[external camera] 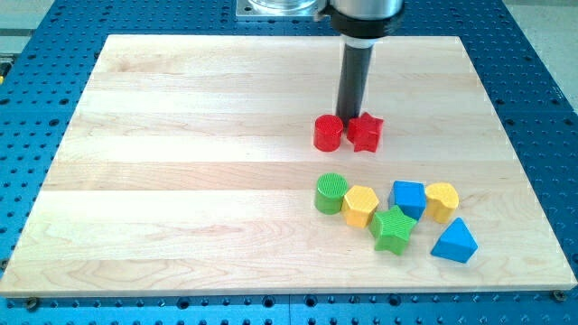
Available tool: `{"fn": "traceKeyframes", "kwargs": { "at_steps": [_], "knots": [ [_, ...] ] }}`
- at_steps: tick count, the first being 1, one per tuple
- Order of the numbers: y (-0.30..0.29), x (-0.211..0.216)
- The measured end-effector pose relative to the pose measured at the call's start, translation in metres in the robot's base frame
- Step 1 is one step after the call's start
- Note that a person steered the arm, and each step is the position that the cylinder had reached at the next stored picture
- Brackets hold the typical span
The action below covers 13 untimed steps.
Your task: Keep the red blocks at the center right
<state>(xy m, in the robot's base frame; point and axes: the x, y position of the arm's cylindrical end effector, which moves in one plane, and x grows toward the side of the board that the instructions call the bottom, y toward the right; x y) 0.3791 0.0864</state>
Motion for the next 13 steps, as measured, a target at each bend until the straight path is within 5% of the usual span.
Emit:
{"fn": "traceKeyframes", "kwargs": {
  "at_steps": [8, 10, 12, 13],
  "knots": [
    [0.05, 0.102],
    [0.133, 0.062],
    [-0.036, 0.087],
    [-0.099, 0.064]
  ]
}}
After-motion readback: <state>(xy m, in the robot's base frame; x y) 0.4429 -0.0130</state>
